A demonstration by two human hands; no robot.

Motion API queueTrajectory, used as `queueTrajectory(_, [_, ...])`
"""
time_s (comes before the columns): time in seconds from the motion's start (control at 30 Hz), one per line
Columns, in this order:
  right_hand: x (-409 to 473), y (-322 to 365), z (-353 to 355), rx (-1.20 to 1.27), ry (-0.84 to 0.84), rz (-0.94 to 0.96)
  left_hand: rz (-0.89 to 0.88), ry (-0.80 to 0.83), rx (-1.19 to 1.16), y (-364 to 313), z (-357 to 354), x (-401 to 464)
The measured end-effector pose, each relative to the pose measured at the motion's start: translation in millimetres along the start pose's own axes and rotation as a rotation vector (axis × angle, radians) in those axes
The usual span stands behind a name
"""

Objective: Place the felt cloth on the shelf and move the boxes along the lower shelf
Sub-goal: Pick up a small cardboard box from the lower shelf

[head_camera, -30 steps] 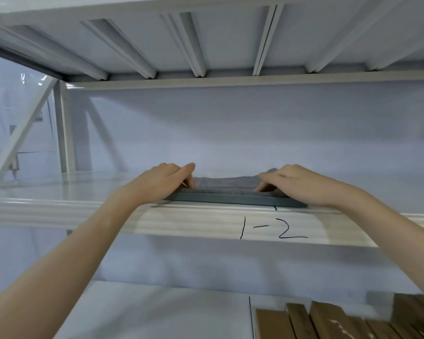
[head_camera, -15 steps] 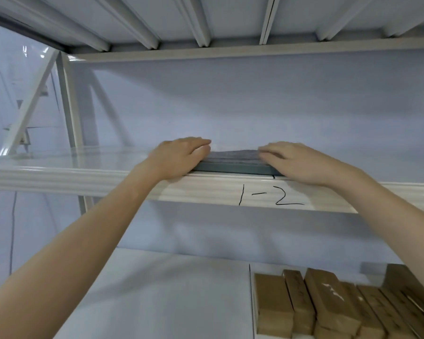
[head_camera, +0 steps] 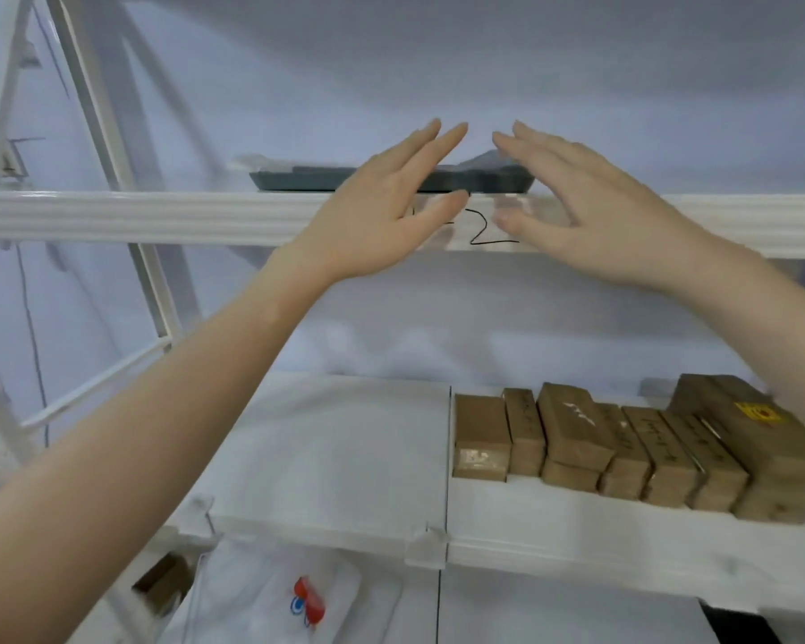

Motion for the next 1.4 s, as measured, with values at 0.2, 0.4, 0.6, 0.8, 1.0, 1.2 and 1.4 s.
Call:
queueTrajectory(0.2, [-57, -30, -6, -0.013, 0.074, -0.056, -0.157, 0.01, -0.076, -63, -38, -20])
queueTrajectory(0.4, [-103, -58, -39, -0.036, 0.172, -0.087, -0.295, 0.018, -0.118, -105, -88, -60])
queueTrajectory(0.6, [-129, -98, -98, 0.039, 0.286, -0.25, -0.141, 0.237, -0.153, -70, -171, -91])
queueTrajectory(0.8, [-142, -145, -176, 0.225, 0.391, -0.427, 0.086, 0.436, -0.206, -17, -248, -118])
queueTrajectory(1.0, [-137, -191, -242, 0.34, 0.39, -0.625, 0.24, 0.603, -0.279, 13, -324, -134])
queueTrajectory(1.2, [-128, -225, -291, 0.337, 0.43, -0.767, 0.407, 0.74, -0.372, 34, -393, -137])
queueTrajectory(1.4, [-119, -247, -309, 0.359, 0.415, -0.838, 0.618, 0.835, -0.496, 41, -428, -137])
Point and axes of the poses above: each hand's wrist, its own x-axis towards the middle knuckle, its own z-axis out of the back of the hand, y = z × x, the point moved 10 cm from there along x, towards the middle knuckle, and after that the axes turned 11 degrees about x, right-handed, at the moved point
